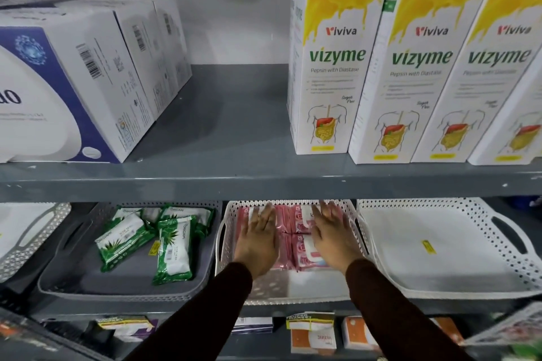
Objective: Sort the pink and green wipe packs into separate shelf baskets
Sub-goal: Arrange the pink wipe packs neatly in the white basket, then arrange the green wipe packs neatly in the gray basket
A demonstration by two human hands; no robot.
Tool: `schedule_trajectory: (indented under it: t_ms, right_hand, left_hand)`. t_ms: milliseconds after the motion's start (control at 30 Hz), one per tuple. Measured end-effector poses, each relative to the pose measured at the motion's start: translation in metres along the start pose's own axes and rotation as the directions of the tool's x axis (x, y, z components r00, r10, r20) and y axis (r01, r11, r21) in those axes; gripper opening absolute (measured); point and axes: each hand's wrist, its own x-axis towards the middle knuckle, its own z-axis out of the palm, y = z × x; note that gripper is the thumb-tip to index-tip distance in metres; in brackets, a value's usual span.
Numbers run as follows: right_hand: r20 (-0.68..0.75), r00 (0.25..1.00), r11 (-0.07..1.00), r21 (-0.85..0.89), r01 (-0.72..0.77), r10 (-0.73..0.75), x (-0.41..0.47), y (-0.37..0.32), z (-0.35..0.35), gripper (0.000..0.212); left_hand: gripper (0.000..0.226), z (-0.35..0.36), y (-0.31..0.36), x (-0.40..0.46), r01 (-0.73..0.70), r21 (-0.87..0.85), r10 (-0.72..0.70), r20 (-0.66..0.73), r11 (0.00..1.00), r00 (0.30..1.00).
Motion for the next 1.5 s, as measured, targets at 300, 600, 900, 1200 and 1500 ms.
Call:
schedule_trajectory:
  t_ms: [300,600,900,1200,1500]
  right_hand:
    - [0.113,0.992,0.995,-0.086,-0.043,0.053,0.019,0.016,0.037,0.062]
    - [-0.026,0.984,0.978,0.114,-0.174,0.178,0.016,-0.049,0.017,0.045]
    - [0.271,0.957,0.773,0.583,-0.249,0.104,-0.039,-0.294,0.079,0.010]
    - [0.231,0.933,0.958,0.005,-0.286,0.277,-0.007,-0.325,0.115,0.077]
    - [0.233,0.966,0.956,0.242,-0.169,0.112,0.009,-0.291,0.134,0.047]
  left_hand:
    - [0.059,0.023,-0.007,0.012,0.109,-0.019,-0.107,0.111,0.994,0.988]
    - [0.042,-0.056,-0.073,-0.023,-0.054,-0.313,-0.025,-0.244,0.948,0.969]
    - [0.048,-0.077,-0.225,-0.083,0.245,-0.522,-0.259,0.048,0.817,0.965]
    - [0.045,-0.088,-0.247,-0.076,0.160,-0.346,-0.055,0.295,0.925,0.954]
    - [0.027,-0.088,-0.250,-0.107,0.302,-0.312,-0.125,0.479,0.901,0.869]
